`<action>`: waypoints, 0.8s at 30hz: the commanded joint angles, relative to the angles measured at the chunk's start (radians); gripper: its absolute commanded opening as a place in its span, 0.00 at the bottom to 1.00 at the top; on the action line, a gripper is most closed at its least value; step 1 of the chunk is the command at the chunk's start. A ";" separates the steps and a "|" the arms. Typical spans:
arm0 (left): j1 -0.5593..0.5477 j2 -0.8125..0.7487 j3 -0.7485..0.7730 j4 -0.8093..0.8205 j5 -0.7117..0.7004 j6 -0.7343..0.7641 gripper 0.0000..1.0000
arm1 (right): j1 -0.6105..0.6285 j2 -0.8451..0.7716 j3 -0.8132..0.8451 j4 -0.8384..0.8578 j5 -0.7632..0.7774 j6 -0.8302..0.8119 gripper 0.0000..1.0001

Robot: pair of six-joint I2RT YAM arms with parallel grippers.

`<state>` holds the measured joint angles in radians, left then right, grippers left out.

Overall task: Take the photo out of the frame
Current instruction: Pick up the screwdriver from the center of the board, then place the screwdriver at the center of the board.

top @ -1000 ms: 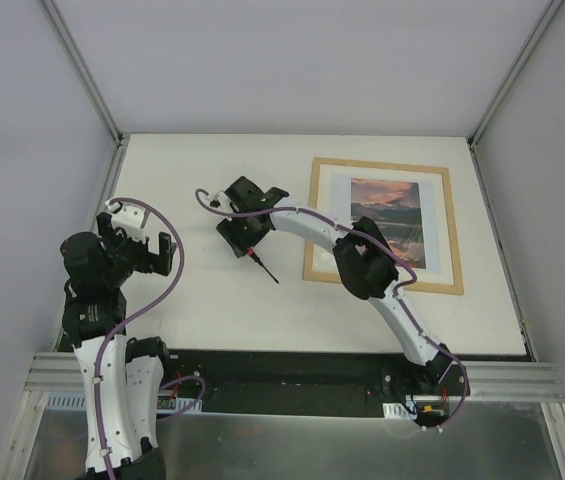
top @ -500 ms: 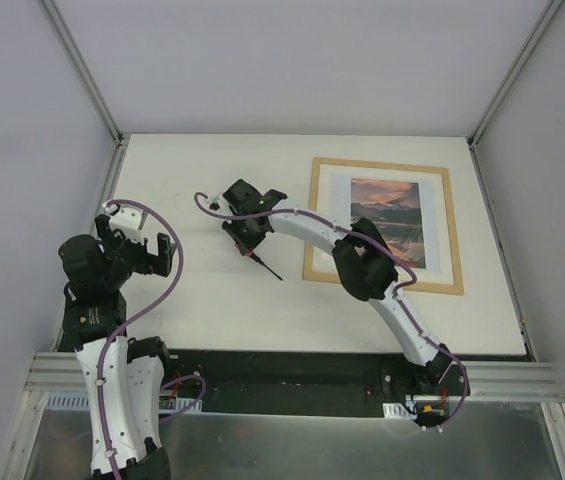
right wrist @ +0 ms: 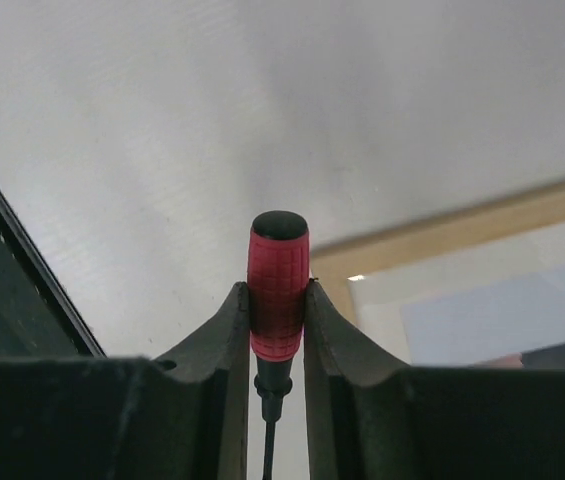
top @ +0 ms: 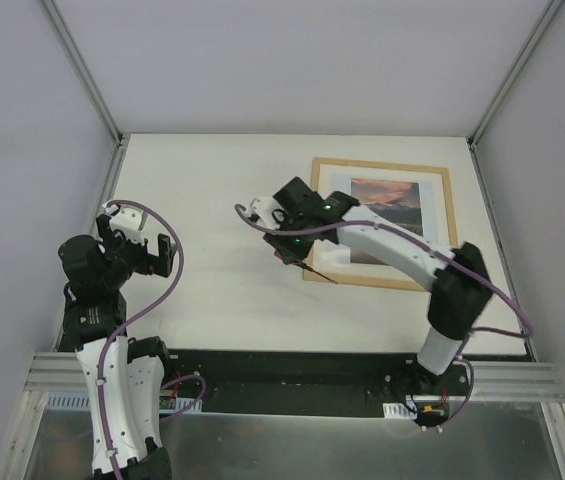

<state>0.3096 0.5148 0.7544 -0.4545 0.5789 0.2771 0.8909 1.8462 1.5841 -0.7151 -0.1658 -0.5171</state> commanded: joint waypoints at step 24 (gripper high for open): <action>0.013 0.047 0.005 0.016 0.101 -0.026 0.99 | -0.107 -0.680 -0.947 0.095 0.018 -0.564 0.01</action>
<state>0.3096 0.5755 0.7544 -0.4545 0.6296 0.2531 0.7868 1.1301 0.6590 -0.6727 -0.1387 -1.0382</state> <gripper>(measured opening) 0.990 0.222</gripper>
